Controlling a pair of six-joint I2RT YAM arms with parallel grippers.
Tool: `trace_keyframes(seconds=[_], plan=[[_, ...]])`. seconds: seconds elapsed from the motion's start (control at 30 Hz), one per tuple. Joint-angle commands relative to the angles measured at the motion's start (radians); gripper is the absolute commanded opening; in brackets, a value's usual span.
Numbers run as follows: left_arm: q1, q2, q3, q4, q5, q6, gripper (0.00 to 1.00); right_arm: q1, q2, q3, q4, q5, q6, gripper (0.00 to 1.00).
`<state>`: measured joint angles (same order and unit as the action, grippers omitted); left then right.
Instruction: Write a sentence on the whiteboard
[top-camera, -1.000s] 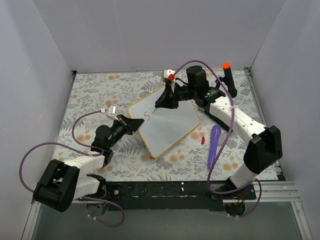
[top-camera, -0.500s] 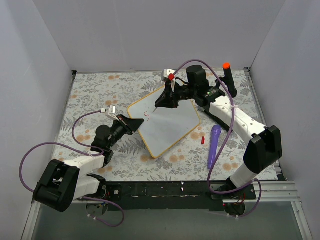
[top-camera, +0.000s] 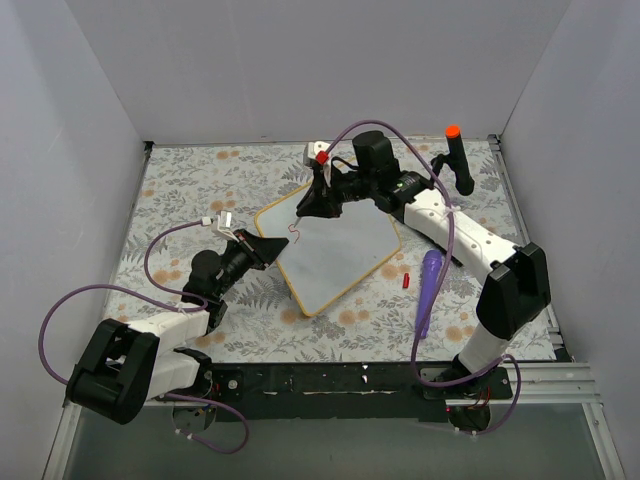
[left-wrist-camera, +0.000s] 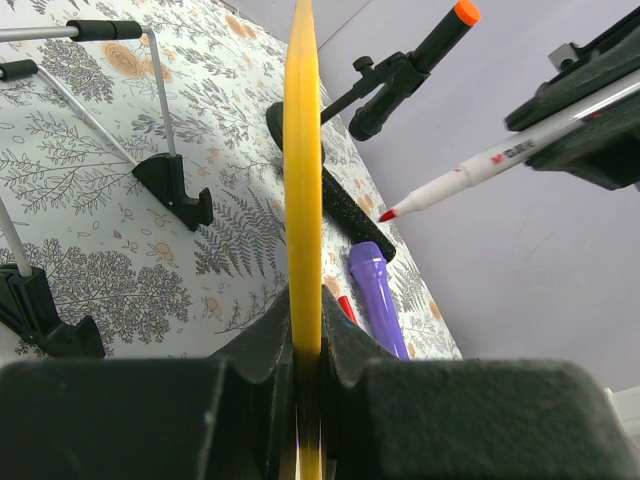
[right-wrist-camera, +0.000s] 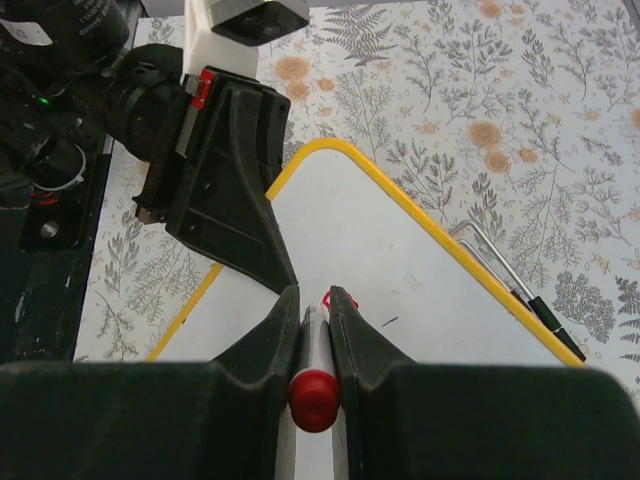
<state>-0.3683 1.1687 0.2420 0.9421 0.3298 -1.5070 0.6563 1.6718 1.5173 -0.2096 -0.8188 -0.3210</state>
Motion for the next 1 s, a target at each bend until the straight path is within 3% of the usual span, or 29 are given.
trace_keyframes(seconds=[0.0, 0.97], plan=[[0.000, -0.035, 0.037, 0.067, 0.029, 0.005, 0.00, 0.006, 0.025, 0.044, 0.019, 0.079, 0.016, 0.01], [0.000, -0.023, 0.036, 0.089, 0.043, 0.008, 0.00, 0.008, 0.066, 0.043, 0.038, 0.161, 0.040, 0.01]])
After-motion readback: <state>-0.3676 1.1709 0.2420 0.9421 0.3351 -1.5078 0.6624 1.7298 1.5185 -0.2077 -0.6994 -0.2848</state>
